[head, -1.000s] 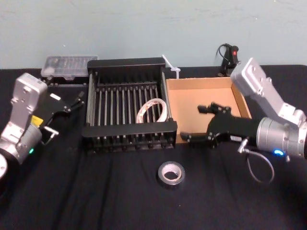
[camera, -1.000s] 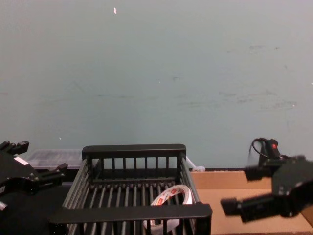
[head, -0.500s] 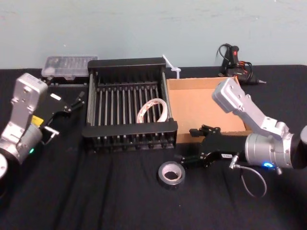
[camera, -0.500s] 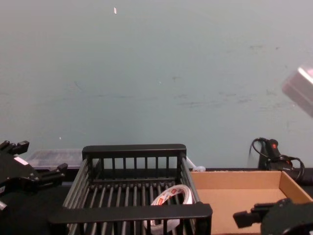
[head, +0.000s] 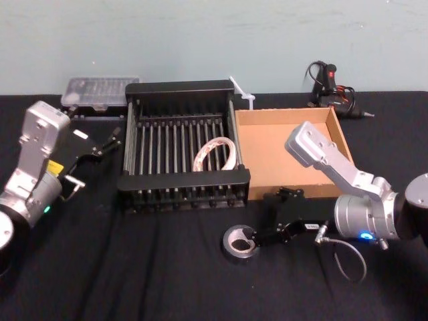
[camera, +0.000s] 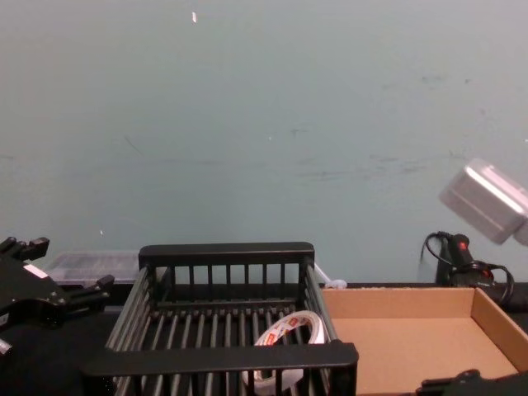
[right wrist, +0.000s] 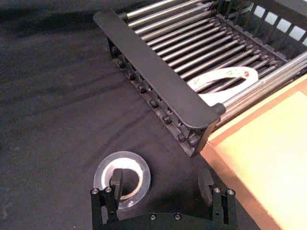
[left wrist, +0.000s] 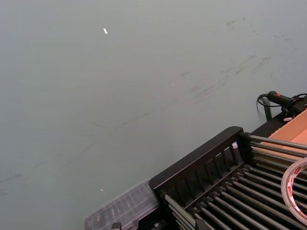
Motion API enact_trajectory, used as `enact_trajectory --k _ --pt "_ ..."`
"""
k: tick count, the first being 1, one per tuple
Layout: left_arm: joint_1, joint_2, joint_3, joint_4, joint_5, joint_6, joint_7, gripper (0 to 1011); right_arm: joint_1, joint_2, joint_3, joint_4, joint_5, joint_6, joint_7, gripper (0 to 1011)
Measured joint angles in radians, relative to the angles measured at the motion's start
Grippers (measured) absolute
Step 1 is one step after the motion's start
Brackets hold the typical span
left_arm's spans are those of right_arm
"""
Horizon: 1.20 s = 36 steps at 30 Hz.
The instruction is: Pick up the white tape and place it into the black box , Pick up the silver tape and place it into the brown box.
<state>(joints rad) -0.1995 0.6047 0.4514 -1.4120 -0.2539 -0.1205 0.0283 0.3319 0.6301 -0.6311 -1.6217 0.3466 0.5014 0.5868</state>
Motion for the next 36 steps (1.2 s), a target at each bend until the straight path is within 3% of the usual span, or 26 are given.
enact_trajectory --k 36 --pt "0.0 0.0 0.0 0.0 0.0 0.0 0.0 1001 0.047 -0.046 -0.05 0.081 -0.022 0.023 0.017 1002"
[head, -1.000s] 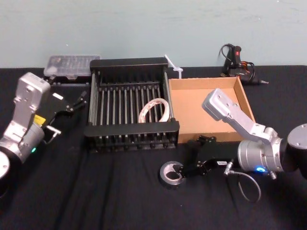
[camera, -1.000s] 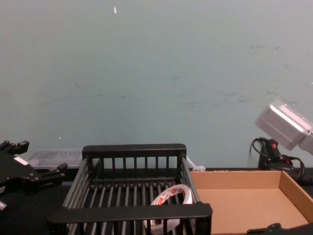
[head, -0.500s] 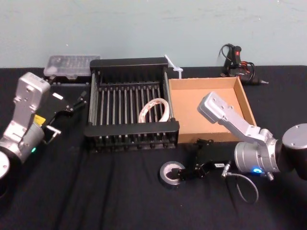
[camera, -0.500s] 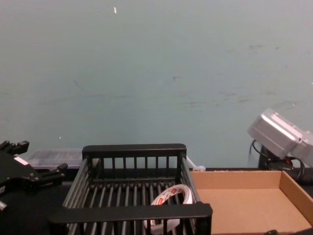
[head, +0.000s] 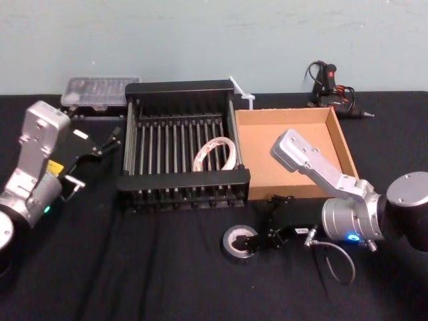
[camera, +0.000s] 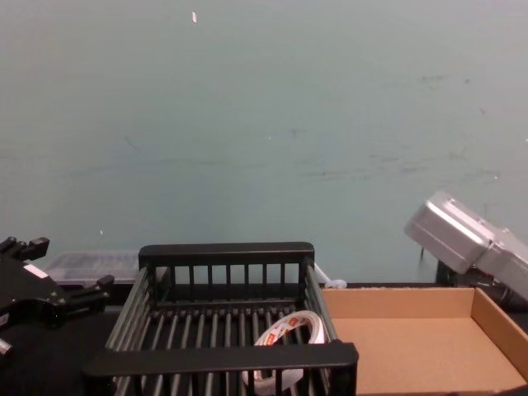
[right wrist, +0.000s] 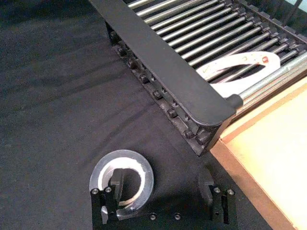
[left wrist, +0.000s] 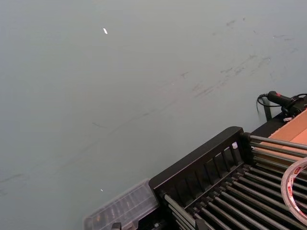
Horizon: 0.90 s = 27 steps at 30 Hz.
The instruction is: Pick up the white tape and place it into the black box , Pick up the silver tape and place it into the brown box.
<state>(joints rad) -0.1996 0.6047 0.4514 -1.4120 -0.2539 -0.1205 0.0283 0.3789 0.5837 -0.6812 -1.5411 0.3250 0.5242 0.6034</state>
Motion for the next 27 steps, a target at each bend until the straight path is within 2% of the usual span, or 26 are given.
enact_trajectory --k 20,27 --pt "0.0 0.0 0.0 0.0 0.0 0.0 0.0 1001 0.001 -0.002 0.001 0.002 -0.001 0.004 -0.005 1002" --pt "0.0 0.0 0.0 0.0 0.0 0.0 0.0 1001 0.0 -0.001 0.001 0.001 -0.001 0.003 -0.005 859"
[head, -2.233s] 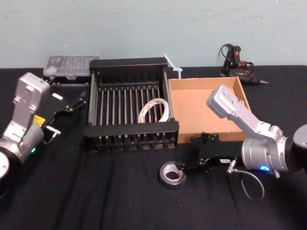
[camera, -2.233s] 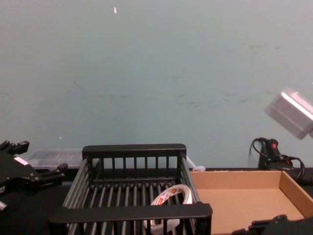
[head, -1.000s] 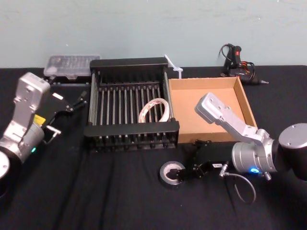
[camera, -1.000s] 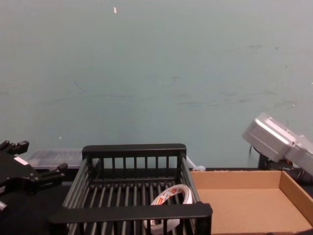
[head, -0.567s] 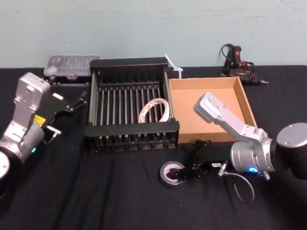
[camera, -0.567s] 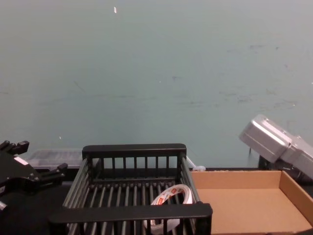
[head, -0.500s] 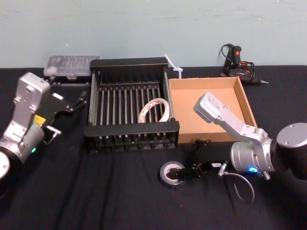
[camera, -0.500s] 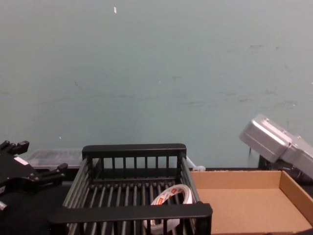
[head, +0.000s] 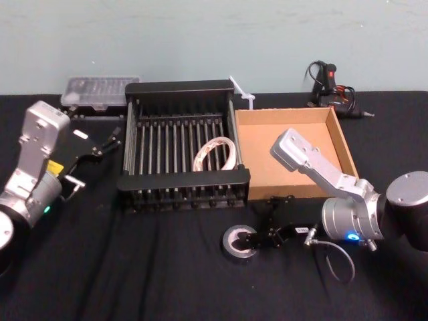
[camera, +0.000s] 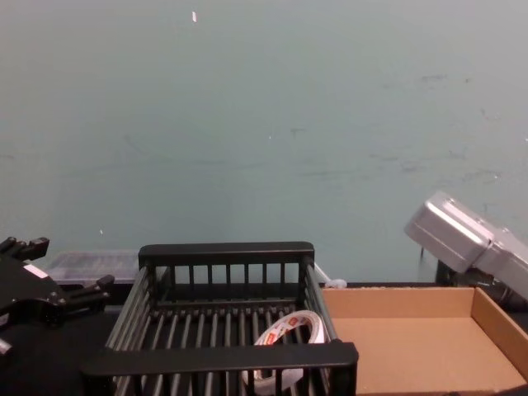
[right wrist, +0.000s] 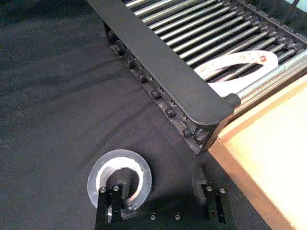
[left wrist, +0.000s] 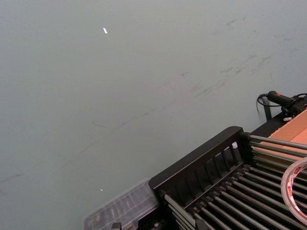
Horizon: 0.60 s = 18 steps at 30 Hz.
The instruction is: Pick up the white tape and place it into the black box , Pick up the silver tape and place it into the brown box.
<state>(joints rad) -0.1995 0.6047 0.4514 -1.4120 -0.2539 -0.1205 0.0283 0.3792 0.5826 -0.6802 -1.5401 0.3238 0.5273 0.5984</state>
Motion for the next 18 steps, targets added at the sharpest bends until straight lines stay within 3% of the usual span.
enact_trajectory --k 7,18 --pt "0.0 0.0 0.0 0.0 0.0 0.0 0.0 1001 -0.001 0.0 0.0 0.0 0.0 -0.001 0.0 677" --pt "0.0 0.0 0.0 0.0 0.0 0.0 0.0 1001 -0.001 0.001 0.0 0.0 0.001 -0.002 0.0 285"
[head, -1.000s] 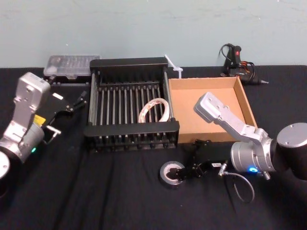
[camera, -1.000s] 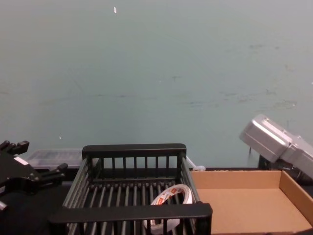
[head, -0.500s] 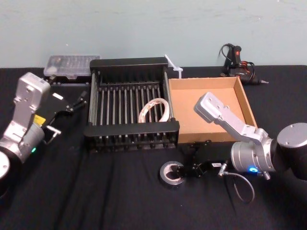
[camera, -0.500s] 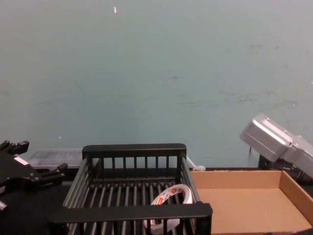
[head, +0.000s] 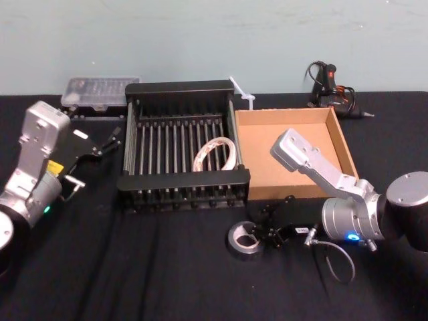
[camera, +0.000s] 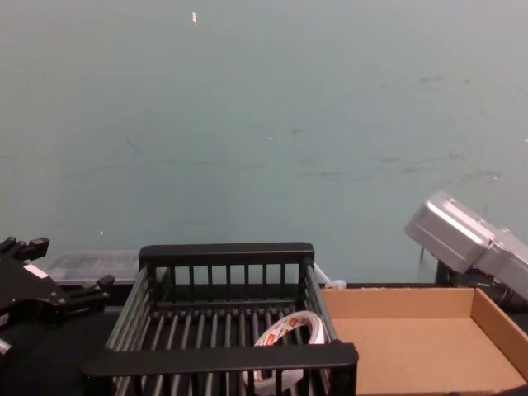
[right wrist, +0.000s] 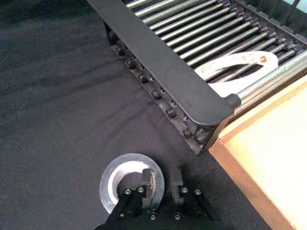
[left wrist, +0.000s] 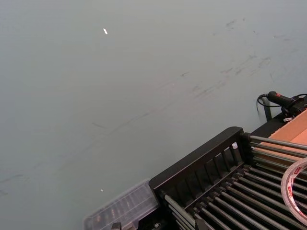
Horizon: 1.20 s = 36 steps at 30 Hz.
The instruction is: Pick up the white tape and place it into the black box , Pick up the silver tape and place it into the brown box.
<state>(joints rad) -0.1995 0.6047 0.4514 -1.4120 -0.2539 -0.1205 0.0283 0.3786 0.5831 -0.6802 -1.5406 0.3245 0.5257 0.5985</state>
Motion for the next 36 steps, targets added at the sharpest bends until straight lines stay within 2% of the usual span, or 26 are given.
enact_trajectory --k 2,3,6,26,31,36 --pt "0.0 0.0 0.0 0.0 0.0 0.0 0.0 1001 0.0 0.0 0.0 0.0 0.0 0.0 0.0 243" --pt "0.0 0.0 0.0 0.0 0.0 0.0 0.0 1001 0.0 0.0 0.0 0.0 0.0 0.0 0.0 187" --pt "0.0 0.0 0.0 0.0 0.0 0.0 0.0 1001 0.0 0.0 0.0 0.0 0.0 0.0 0.0 134" --pt "0.0 0.0 0.0 0.0 0.0 0.0 0.0 1001 0.003 0.004 -0.001 0.001 0.002 0.001 0.012 132" --pt "0.0 0.0 0.0 0.0 0.0 0.0 0.0 1001 0.004 0.017 0.003 -0.006 0.021 0.001 0.033 131" --pt "0.0 0.0 0.0 0.0 0.0 0.0 0.0 1002 -0.01 0.04 0.023 -0.035 0.049 -0.003 0.032 132"
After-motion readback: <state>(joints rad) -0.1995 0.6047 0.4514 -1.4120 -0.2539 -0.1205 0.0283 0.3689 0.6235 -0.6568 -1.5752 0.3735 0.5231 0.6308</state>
